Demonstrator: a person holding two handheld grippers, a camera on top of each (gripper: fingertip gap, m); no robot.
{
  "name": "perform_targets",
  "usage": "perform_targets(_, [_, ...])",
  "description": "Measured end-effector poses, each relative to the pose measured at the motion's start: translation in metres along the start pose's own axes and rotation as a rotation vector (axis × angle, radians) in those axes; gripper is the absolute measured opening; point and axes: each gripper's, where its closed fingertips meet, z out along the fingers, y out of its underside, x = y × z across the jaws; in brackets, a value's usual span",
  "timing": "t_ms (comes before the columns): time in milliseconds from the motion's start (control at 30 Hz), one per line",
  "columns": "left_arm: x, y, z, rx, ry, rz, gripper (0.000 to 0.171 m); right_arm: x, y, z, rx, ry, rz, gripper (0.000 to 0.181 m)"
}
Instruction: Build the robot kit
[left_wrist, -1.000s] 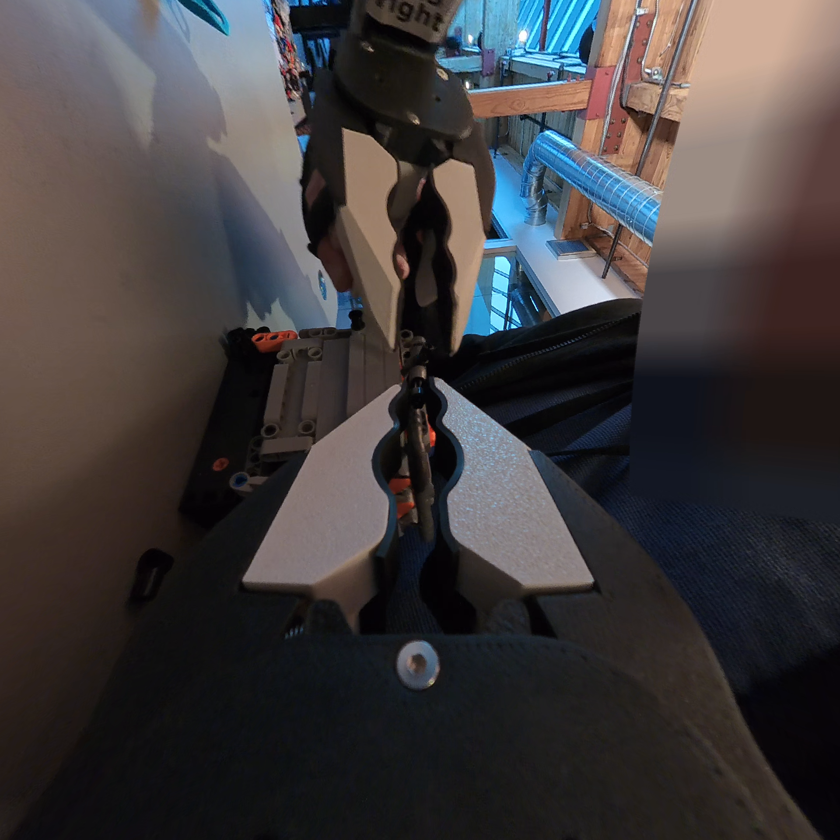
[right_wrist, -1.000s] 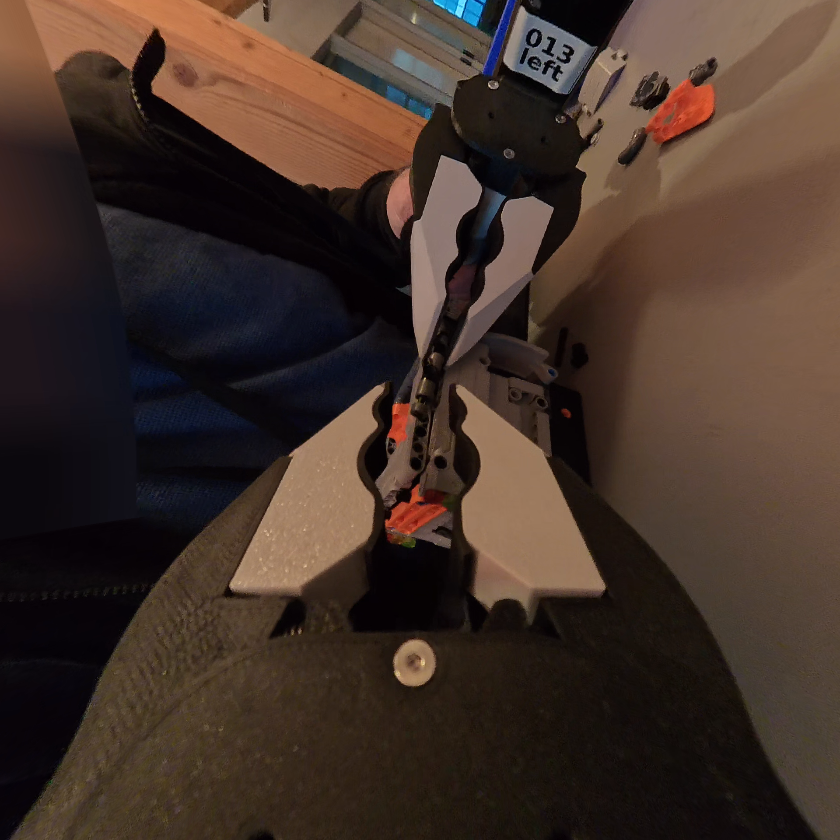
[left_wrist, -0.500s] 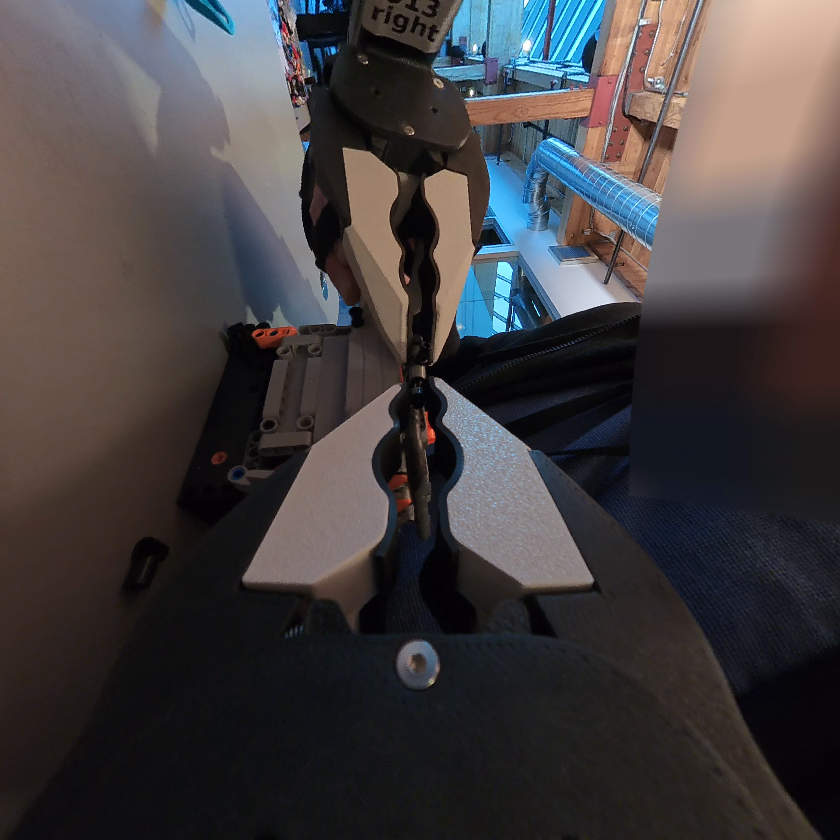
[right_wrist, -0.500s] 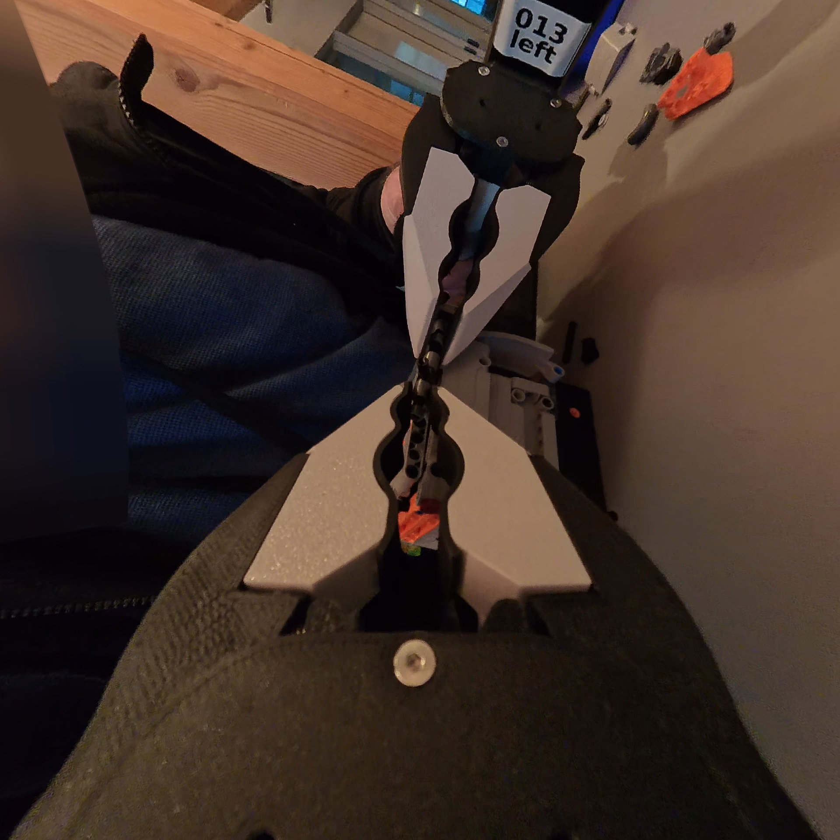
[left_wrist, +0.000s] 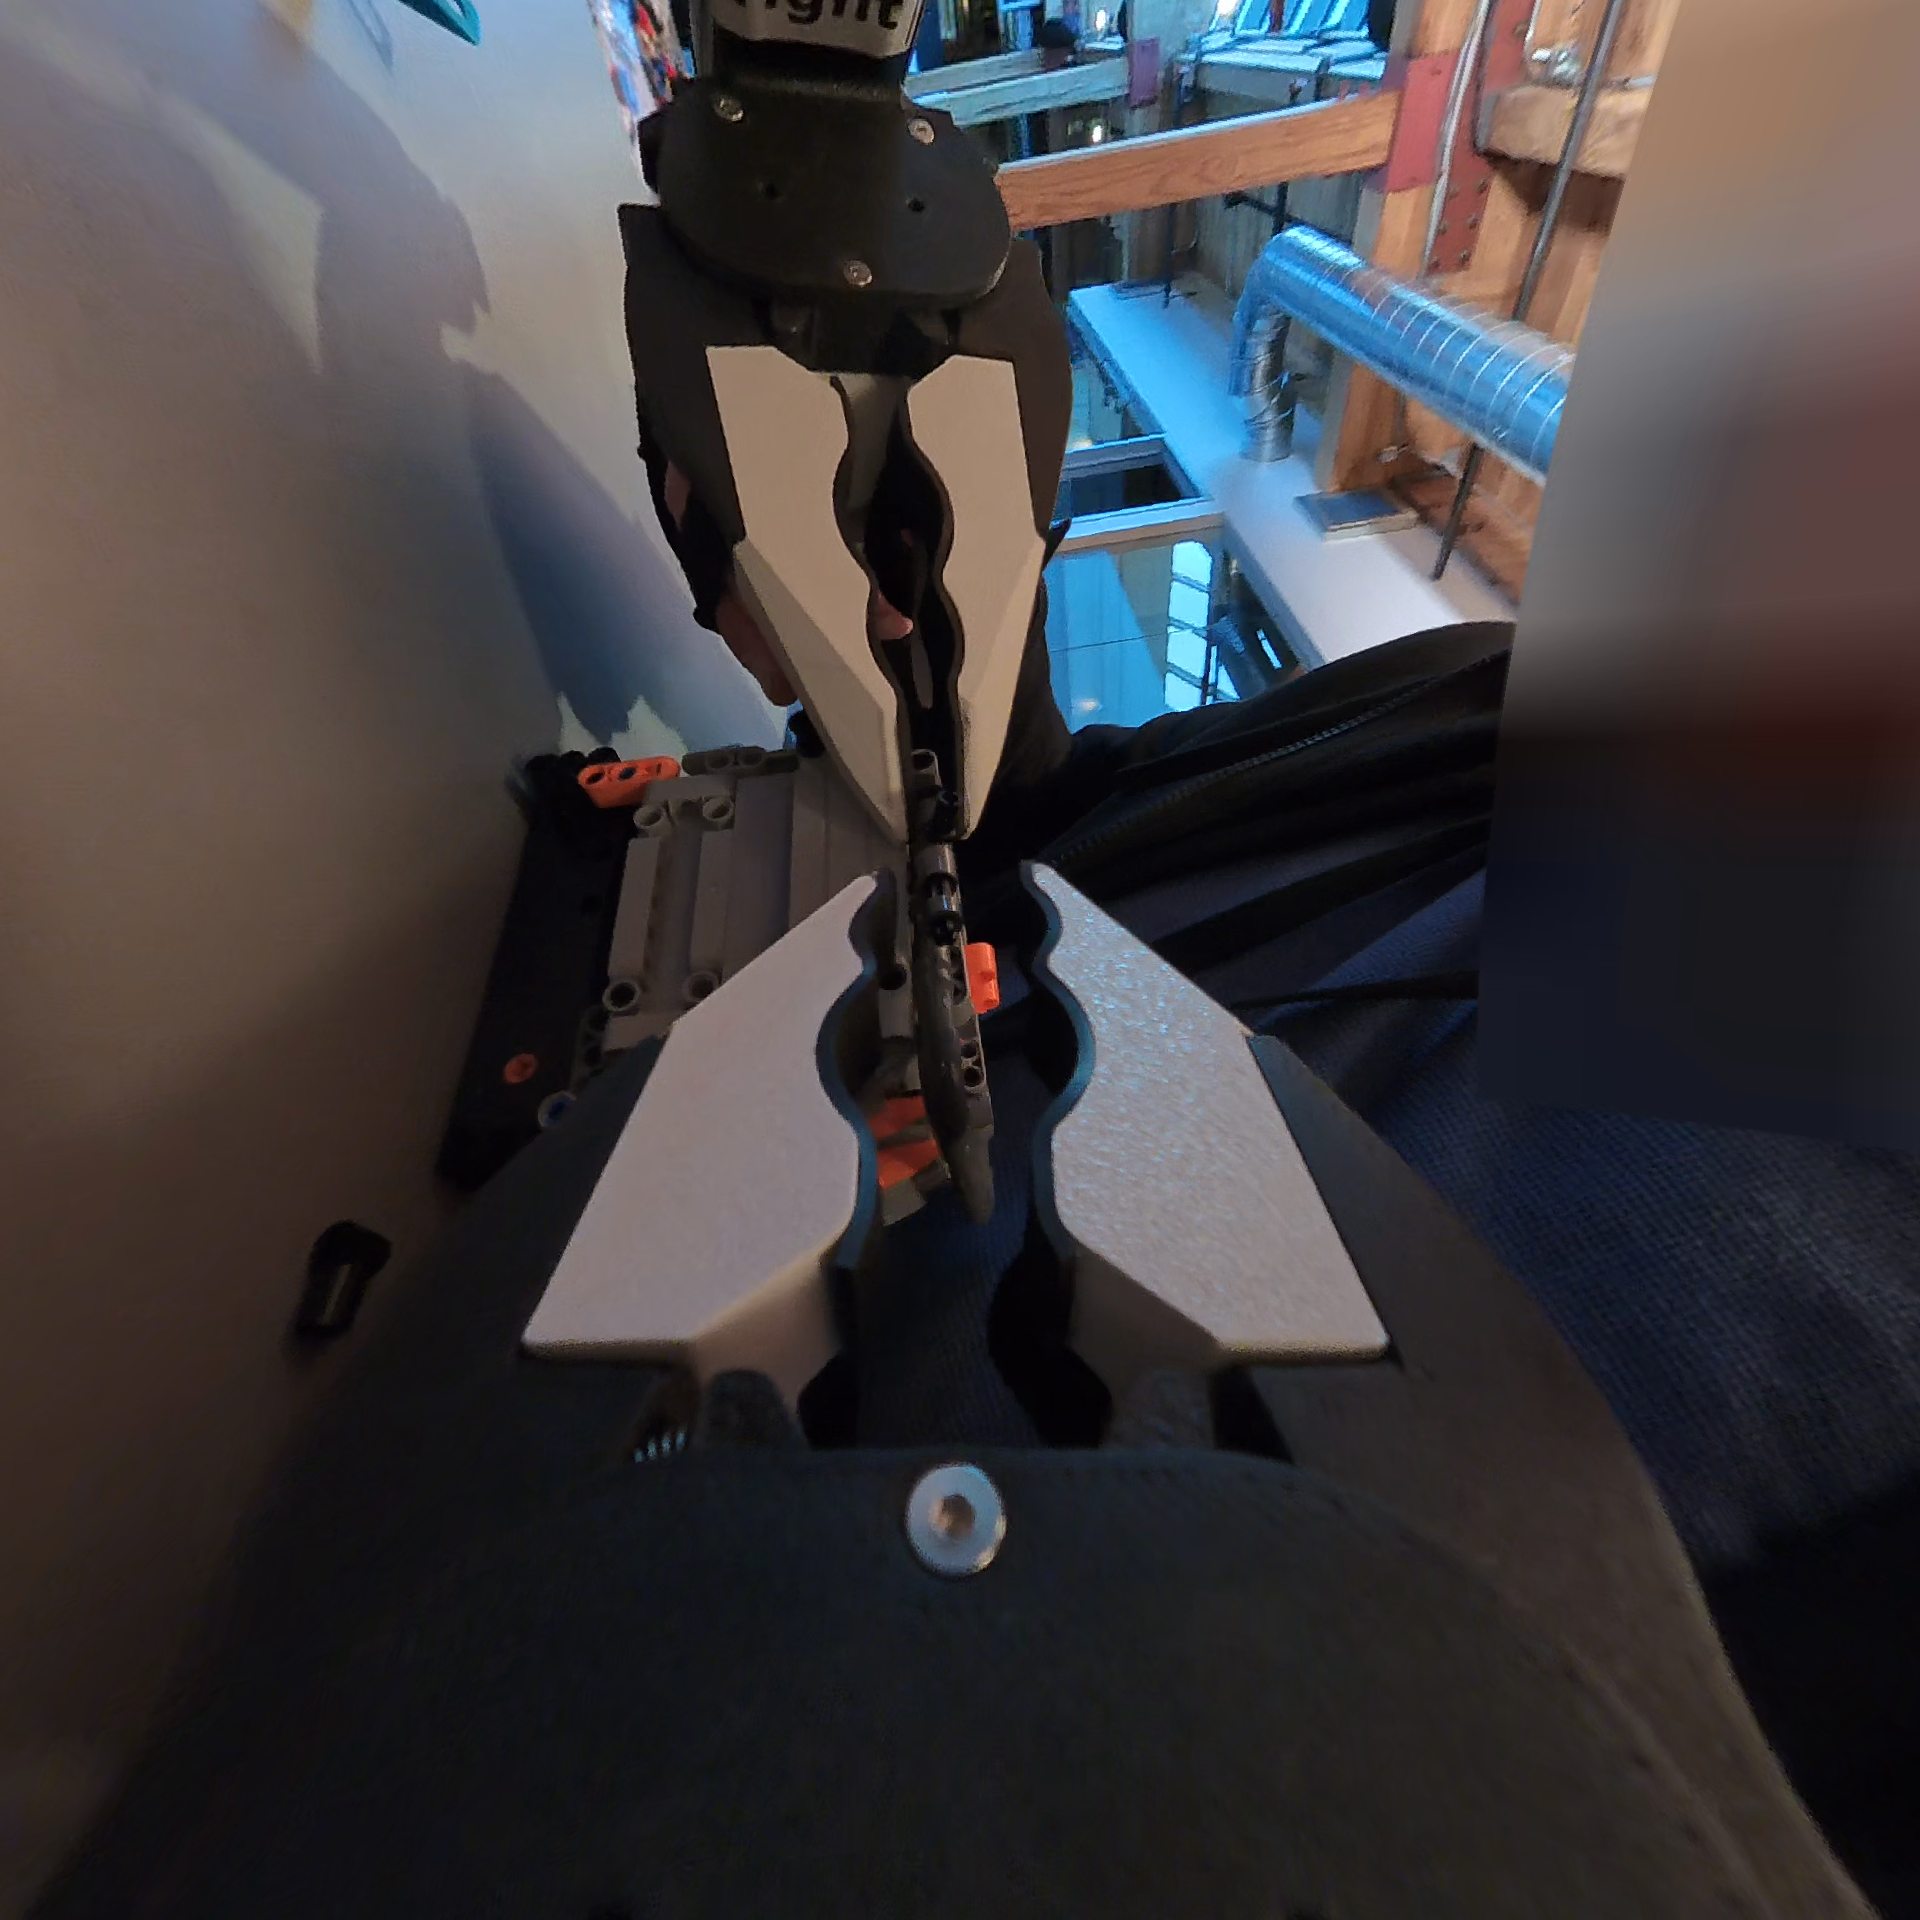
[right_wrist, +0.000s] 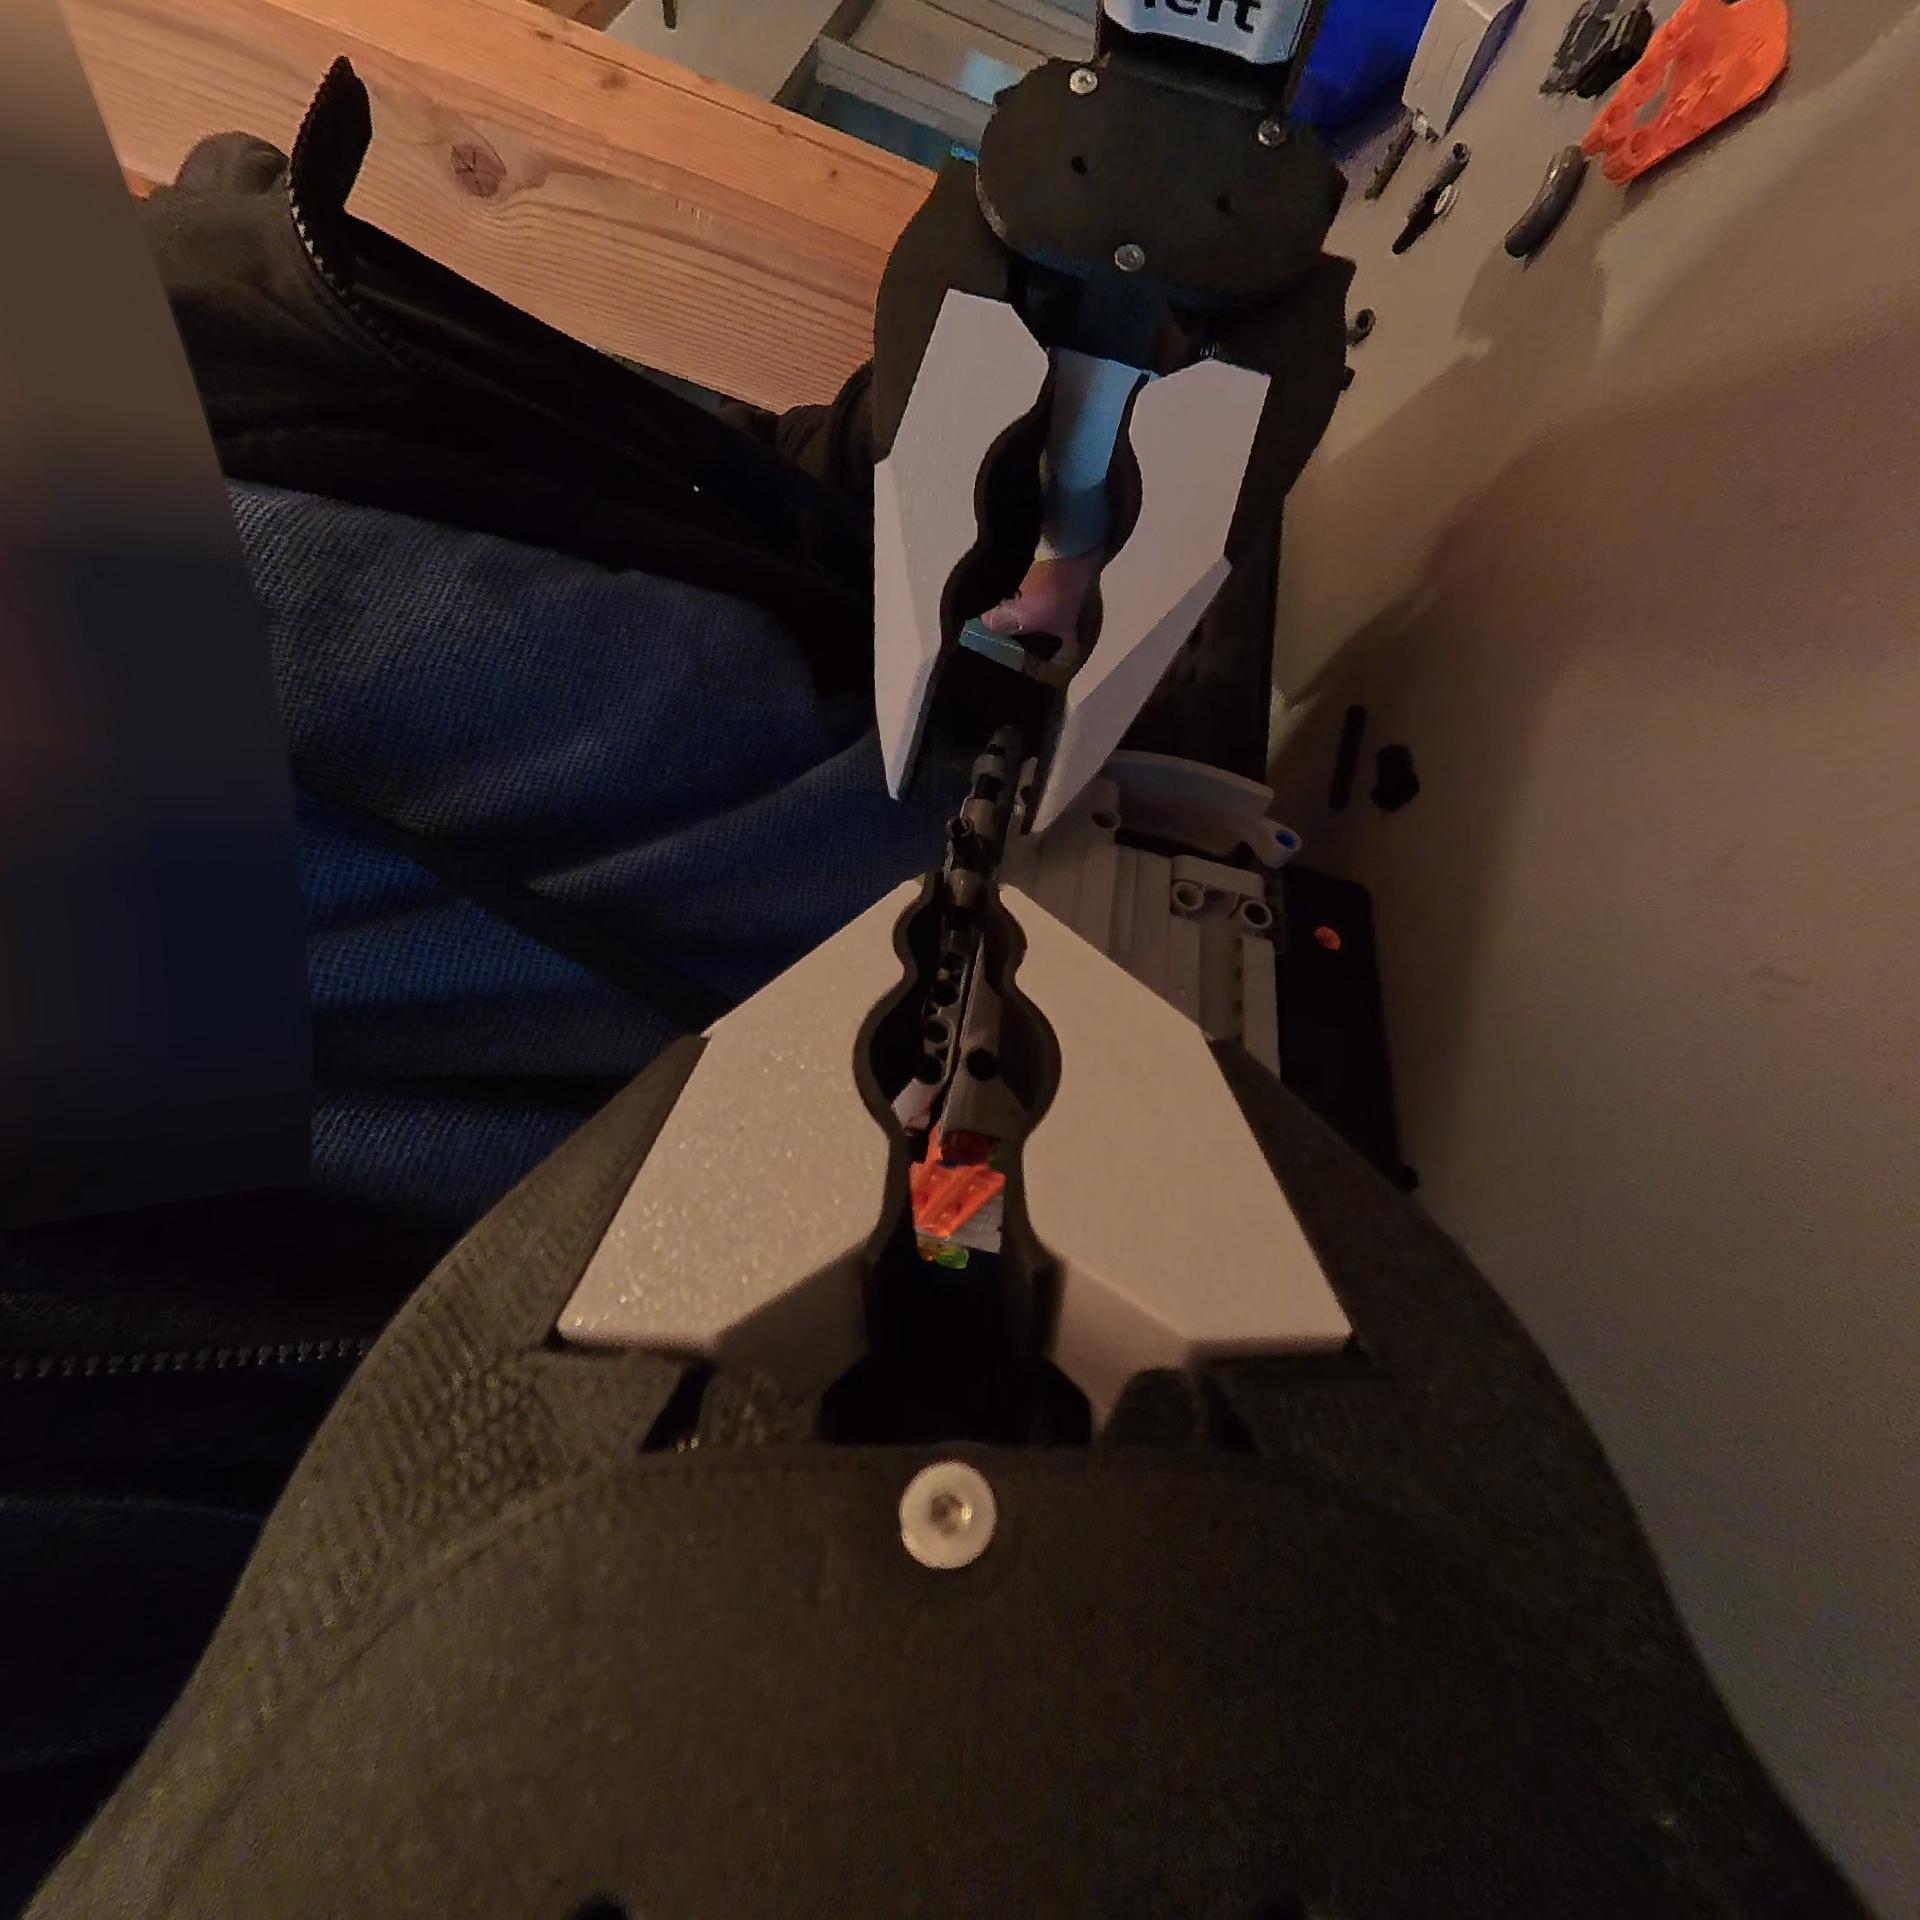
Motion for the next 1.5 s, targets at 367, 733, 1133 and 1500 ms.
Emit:
perform_targets(367, [-0.004, 0.001, 0.011, -0.101, -0.109, 0.070, 0.004, -0.001, 0.001, 0.000, -0.004, -0.025, 0.005, 0.004])
perform_targets(733, [-0.001, 0.003, 0.012, -0.054, -0.063, -0.047, 0.004, -0.003, 0.002, 0.000, -0.002, -0.051, 0.007, 0.004])
perform_targets(1133, [0.002, 0.010, 0.012, -0.039, -0.034, -0.048, 0.004, -0.008, 0.007, 0.006, -0.031, -0.042, -0.006, 0.004])
perform_targets(1500, [0.008, 0.013, 0.014, -0.040, -0.016, -0.032, 0.004, -0.013, 0.009, 0.007, -0.052, -0.033, -0.024, 0.004])
